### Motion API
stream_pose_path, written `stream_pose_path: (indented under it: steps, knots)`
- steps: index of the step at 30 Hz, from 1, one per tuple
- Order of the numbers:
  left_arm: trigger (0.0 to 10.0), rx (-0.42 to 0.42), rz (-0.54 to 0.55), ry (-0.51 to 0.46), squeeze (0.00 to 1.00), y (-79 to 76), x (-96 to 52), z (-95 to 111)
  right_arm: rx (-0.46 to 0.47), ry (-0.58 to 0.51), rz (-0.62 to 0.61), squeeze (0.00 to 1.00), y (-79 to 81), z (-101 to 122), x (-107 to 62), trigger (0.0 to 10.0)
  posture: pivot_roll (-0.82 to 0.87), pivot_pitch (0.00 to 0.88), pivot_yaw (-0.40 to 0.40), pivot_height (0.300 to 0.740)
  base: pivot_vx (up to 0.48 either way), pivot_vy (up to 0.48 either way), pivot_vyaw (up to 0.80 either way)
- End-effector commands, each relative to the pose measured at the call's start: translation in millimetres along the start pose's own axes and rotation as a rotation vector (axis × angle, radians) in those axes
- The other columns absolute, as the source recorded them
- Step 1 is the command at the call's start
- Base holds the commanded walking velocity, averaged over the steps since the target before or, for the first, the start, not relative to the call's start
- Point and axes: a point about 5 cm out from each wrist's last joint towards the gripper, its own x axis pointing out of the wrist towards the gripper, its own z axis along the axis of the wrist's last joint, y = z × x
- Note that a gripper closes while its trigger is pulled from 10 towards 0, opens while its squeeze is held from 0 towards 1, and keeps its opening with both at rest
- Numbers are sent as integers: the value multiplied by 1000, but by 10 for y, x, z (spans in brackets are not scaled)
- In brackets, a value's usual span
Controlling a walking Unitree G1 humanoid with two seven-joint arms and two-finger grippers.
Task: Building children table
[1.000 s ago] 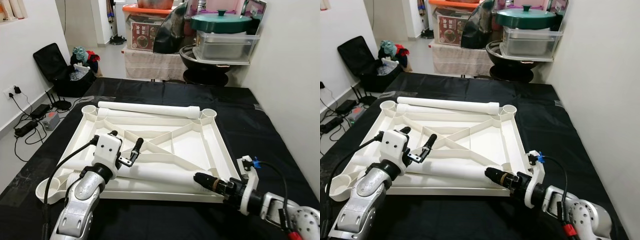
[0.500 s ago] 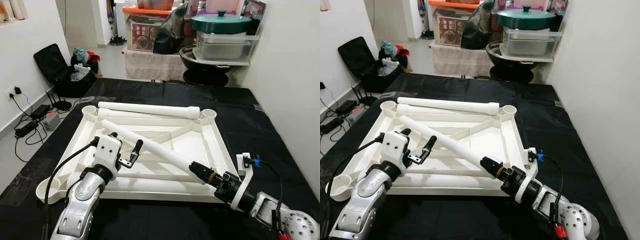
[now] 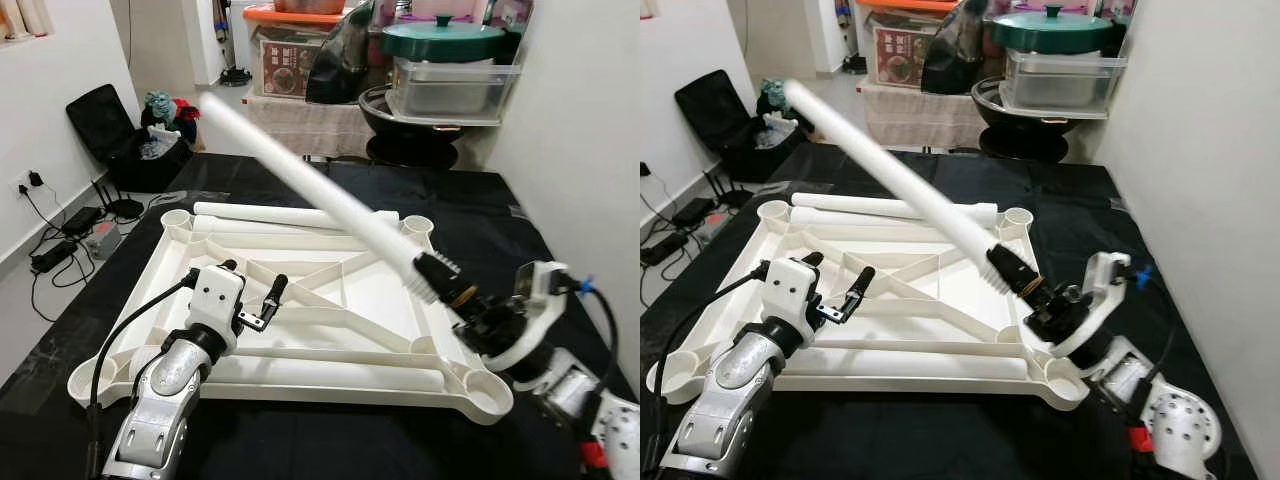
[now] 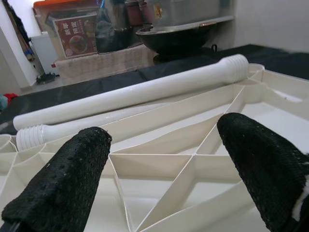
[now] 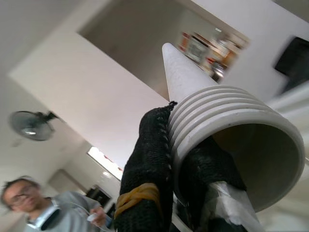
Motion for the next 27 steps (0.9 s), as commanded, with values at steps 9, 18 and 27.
stream_pose_path:
  steps: [9,18,27]
  knots:
    - [10000,-599,-176,-241,0,-13,117,467,41,12,45,0,-35,-222,148,0,77,0,-59,740,0,0,0]
    - [10000,-758,-413,-355,0,-80,18,713,101,-43,-1,0,-175,-248,281,0,87,0,-65,740,0,0,0]
    - [10000,-995,-335,-409,0,198,127,730,146,83,100,0,-42,-441,238,0,81,0,-67,740,0,0,0]
